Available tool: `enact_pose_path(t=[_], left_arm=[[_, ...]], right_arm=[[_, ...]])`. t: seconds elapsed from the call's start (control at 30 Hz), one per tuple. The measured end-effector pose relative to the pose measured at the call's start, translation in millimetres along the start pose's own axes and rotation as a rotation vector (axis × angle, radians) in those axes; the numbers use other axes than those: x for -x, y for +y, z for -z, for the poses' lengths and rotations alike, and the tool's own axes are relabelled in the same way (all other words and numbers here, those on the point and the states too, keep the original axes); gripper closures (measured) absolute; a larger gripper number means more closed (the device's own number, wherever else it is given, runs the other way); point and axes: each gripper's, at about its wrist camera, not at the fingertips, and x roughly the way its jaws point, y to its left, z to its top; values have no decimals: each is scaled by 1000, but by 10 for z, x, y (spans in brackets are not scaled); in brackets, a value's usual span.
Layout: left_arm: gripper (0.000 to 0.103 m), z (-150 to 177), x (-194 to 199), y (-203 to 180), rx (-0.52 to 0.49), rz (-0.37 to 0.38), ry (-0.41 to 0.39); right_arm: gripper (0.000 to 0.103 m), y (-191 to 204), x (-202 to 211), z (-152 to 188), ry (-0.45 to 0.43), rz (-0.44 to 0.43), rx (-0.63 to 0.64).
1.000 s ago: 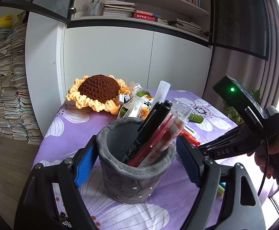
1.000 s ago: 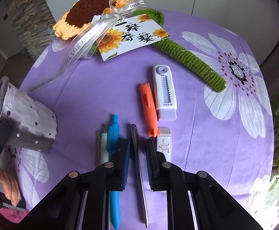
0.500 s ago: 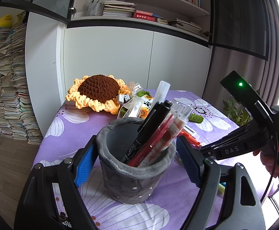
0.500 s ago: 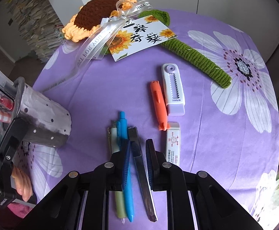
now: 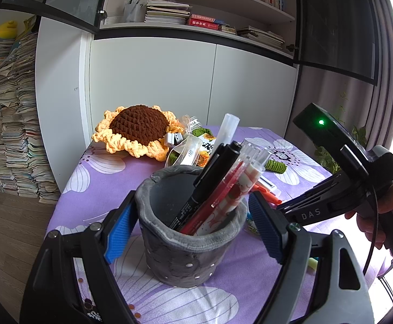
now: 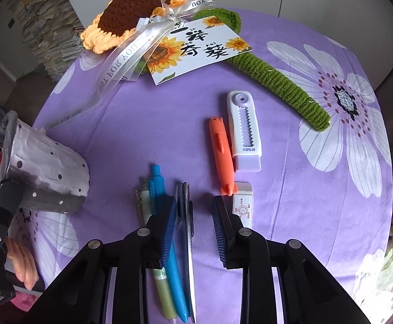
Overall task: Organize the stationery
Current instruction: 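Return the right tool to the pens and grasp the silver metal pen, then lift the silver pen with the right tool and drop it into the cup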
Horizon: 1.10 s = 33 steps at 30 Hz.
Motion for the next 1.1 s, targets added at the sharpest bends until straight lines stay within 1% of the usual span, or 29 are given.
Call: enact_pose_path(t=[0.2,0.43,0.6,0.77,0.8,0.83,0.9,0.97,1.1], left_arm=[[22,0,0,0,0,0,-1],[22,1,0,1,0,0,-1],[22,1,1,1,0,0,-1],[22,2,1,1,0,1,-1],[22,1,1,2,0,1,-1],[22,2,1,2,0,1,-1],[22,2,1,1,0,1,-1],[22,1,0,0,0,1,-1],[22,1,1,2,0,1,-1]], right_arm=[[76,94,-18,-33,2,37,36],[76,18,-6,-25,12,28,14],[76,71,-27,-44,20,34,31],[76,181,-75,-102,11,78,78],[81,190,-69,-102,8,90,84],[90,207,-59,-100,0,112,86],[90,246,4,-87,-26,126,89],[90,258,125,-64,-57,110,84],[91,291,489,46,-139,94,82]])
